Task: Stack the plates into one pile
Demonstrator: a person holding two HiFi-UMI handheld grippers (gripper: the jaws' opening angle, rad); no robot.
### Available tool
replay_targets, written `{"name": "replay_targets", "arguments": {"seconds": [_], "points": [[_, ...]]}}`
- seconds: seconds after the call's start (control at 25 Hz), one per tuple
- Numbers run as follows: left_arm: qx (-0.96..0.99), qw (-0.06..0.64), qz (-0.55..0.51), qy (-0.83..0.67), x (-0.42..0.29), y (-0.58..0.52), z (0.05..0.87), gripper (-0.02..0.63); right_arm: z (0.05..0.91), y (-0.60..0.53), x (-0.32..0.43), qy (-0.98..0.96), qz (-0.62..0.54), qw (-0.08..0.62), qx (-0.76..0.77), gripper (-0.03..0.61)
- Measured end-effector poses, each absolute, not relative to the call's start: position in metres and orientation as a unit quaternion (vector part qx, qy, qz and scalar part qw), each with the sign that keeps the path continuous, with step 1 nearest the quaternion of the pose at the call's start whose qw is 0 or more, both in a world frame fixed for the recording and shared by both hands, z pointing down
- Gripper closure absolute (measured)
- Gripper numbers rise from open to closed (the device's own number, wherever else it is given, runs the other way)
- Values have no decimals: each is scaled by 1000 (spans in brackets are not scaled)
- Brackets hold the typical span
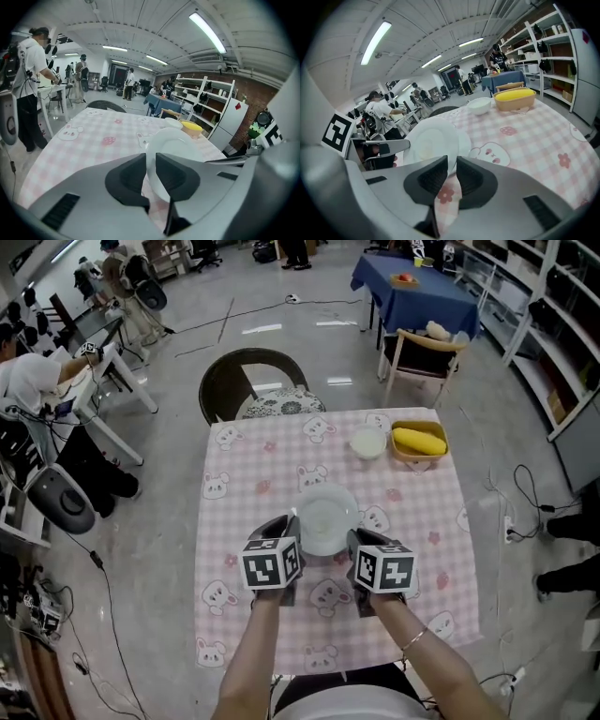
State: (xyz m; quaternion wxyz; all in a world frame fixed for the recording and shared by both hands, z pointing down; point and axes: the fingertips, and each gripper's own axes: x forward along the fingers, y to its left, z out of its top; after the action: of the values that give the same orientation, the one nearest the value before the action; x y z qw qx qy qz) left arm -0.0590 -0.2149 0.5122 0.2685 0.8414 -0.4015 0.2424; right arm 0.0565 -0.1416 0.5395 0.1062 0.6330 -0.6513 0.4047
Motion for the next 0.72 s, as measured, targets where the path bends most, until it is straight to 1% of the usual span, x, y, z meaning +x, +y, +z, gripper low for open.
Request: {"name": "replay_targets", "arguments": {"seconds": [0.28, 0.72], "points": [[840, 274, 258, -390, -32, -222, 524, 532, 550, -147, 82, -645, 410, 120, 634, 515], [819, 288, 284, -406, -33, -239, 545, 531, 562, -171, 86, -662, 402, 146, 615, 515]]}}
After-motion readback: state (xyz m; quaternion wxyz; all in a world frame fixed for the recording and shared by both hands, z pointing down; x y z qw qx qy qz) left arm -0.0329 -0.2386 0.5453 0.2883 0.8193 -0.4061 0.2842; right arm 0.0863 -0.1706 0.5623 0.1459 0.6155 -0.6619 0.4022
